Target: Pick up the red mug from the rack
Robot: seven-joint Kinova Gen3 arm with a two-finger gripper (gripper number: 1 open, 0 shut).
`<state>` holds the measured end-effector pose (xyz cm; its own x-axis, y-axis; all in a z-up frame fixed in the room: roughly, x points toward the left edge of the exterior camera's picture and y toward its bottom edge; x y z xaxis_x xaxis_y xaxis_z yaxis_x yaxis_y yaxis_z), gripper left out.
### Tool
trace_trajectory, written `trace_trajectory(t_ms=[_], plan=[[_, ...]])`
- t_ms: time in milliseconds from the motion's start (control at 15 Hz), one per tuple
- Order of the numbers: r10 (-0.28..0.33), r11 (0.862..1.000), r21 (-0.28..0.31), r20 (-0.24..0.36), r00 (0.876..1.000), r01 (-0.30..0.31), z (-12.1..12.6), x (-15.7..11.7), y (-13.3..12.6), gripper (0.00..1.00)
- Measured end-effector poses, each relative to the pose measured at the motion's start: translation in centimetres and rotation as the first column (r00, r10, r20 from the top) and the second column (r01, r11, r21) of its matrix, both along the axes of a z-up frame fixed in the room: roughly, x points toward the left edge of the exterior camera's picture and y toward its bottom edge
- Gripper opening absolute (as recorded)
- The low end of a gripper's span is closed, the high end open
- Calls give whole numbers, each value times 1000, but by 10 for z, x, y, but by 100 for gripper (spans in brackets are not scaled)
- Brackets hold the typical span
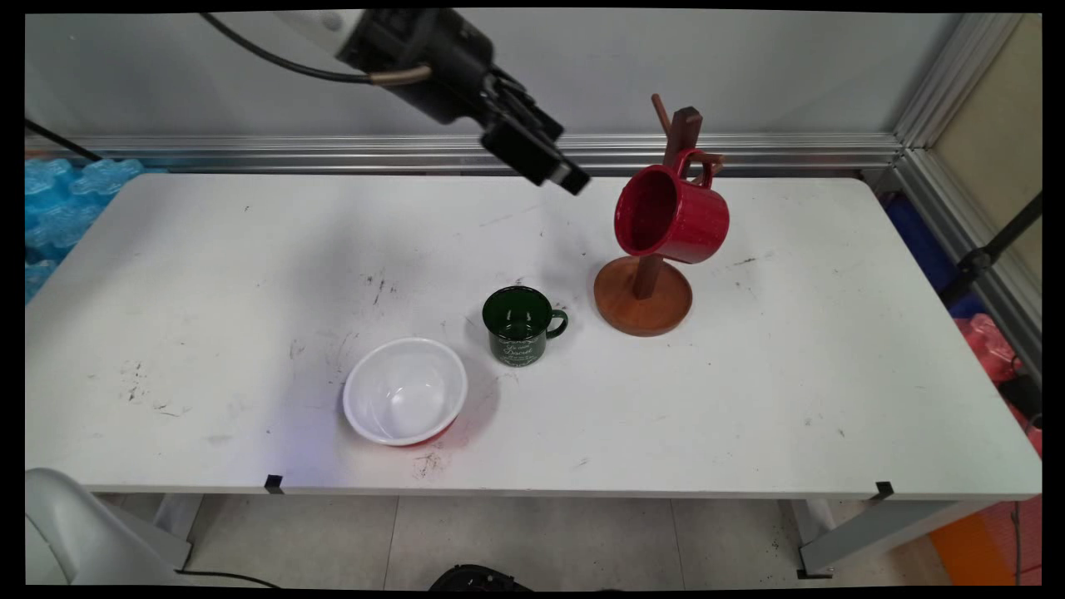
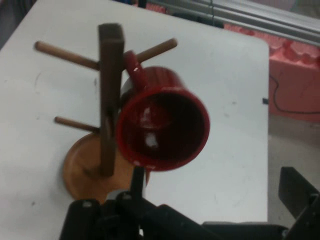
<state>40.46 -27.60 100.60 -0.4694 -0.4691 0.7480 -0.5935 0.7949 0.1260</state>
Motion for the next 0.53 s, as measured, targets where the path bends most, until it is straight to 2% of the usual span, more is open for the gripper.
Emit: trace_trajectory(t_ms=[533], plan=[[11,999,39,-58,998,-9,-27,-51,-21,100]])
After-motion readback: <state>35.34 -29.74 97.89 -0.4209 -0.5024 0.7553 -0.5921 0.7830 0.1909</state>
